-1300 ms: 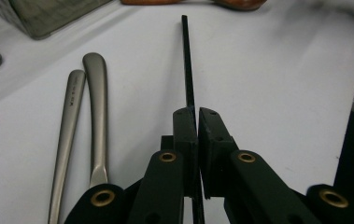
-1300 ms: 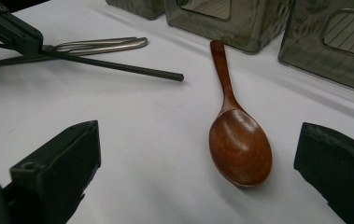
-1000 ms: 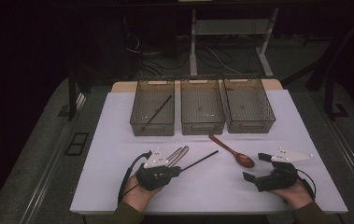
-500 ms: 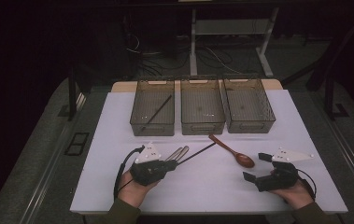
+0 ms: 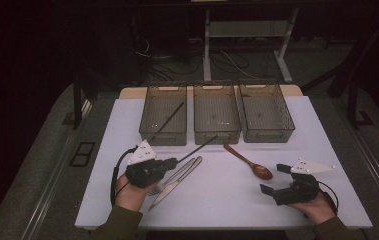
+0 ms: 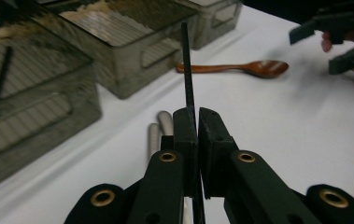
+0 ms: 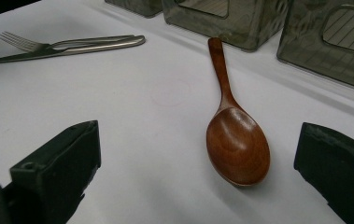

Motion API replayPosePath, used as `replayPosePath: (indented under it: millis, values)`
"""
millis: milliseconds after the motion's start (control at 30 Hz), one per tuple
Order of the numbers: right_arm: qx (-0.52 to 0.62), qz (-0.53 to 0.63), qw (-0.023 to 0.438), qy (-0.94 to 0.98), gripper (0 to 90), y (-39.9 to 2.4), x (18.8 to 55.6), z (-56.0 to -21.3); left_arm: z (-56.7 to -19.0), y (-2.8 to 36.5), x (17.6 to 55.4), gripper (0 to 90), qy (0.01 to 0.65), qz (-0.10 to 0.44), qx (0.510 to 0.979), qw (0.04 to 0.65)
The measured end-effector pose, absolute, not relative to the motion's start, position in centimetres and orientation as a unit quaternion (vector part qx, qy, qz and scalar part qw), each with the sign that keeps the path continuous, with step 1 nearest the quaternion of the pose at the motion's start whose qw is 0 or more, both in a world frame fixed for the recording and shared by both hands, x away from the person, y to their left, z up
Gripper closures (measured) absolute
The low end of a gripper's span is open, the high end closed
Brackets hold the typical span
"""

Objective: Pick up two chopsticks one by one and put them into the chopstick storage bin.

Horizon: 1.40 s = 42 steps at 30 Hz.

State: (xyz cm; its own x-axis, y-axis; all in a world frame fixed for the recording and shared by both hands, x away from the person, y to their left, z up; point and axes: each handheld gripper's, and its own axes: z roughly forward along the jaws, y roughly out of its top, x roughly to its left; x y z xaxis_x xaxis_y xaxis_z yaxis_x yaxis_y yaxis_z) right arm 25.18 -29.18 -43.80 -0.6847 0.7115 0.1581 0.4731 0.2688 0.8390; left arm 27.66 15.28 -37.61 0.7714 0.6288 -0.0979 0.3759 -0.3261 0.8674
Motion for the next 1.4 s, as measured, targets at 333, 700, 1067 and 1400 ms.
replayPosePath:
  millis: [333, 700, 1067, 1400]
  values:
    - [0.380, 0.472, 0.123, 0.786, 0.8, -29.1, 25.2, -43.8, -37.0, 17.3, 29.7, 86.1, 0.341, 0.143, 0.784, 0.498]
    - [0.382, 0.472, 0.124, 0.785, 0.8, -29.2, 25.2, -43.8, -36.1, 18.3, 32.2, 86.1, 0.360, 0.164, 0.774, 0.494]
    - [0.383, 0.475, 0.123, 0.782, 0.8, -29.3, 25.2, -43.8, -34.8, 19.0, 35.9, 86.1, 0.389, 0.189, 0.767, 0.474]
    - [0.384, 0.475, 0.123, 0.782, 0.8, -29.4, 25.2, -43.8, -34.4, 19.4, 39.7, 86.1, 0.427, 0.199, 0.767, 0.436]
